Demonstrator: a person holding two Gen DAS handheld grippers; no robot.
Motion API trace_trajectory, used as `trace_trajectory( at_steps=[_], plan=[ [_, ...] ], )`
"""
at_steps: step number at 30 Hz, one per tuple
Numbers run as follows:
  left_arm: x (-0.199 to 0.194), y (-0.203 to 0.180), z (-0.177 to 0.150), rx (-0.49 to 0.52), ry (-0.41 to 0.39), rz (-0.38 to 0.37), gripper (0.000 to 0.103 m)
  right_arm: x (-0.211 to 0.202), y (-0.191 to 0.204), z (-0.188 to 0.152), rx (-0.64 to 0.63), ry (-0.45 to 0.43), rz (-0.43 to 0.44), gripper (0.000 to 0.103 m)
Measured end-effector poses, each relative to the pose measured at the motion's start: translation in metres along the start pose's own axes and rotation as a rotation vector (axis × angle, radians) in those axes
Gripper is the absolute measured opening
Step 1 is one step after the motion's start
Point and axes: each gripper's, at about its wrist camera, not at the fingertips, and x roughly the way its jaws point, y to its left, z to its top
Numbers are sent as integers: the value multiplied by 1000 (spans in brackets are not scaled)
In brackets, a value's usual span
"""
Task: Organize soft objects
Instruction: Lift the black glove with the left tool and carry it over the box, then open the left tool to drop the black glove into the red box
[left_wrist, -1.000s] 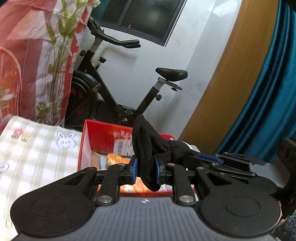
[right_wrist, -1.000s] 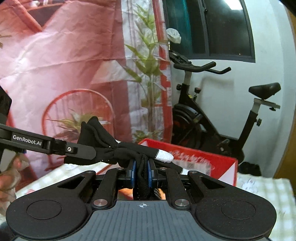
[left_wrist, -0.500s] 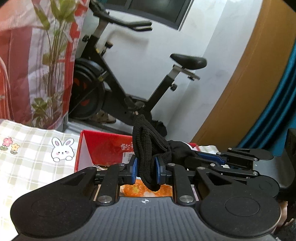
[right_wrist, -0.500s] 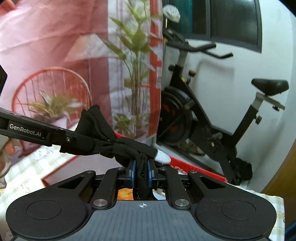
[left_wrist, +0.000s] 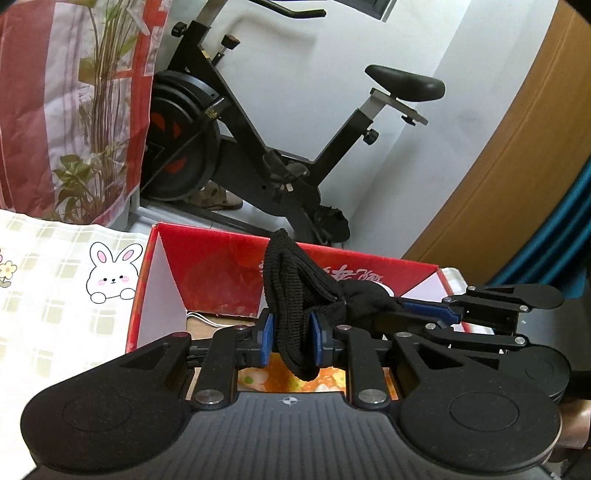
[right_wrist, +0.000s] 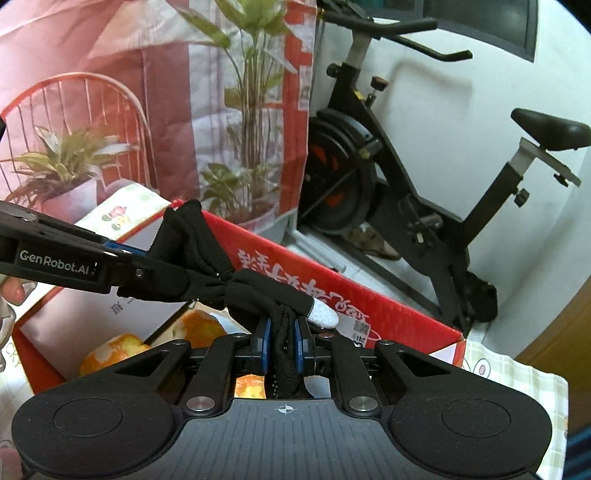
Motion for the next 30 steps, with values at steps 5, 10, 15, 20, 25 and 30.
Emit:
trace_trajectory(
  at_steps=[5,10,15,20,25,30],
  plan=[
    [9,0,2,28,12,63,40,6,-2,-3,32,29,-32,17],
    [0,2,0,64,-7,127,62,-2,-3,-10,53,20,-66,20],
    [-19,2,-2,67,-26,113,62,-22,-1,-14,68,-8,-69,20],
    [-48,-4,-10,87,-59,105,62,-48,8,-20,76,-41,-59,21],
    [-82,-8,-22,104,-92,109,62,-78,22,-31,78,-79,-39,21],
    [-114,-11,-40,108,-117,114,62,-107,40,-44,69,-105,-21,21]
  ],
)
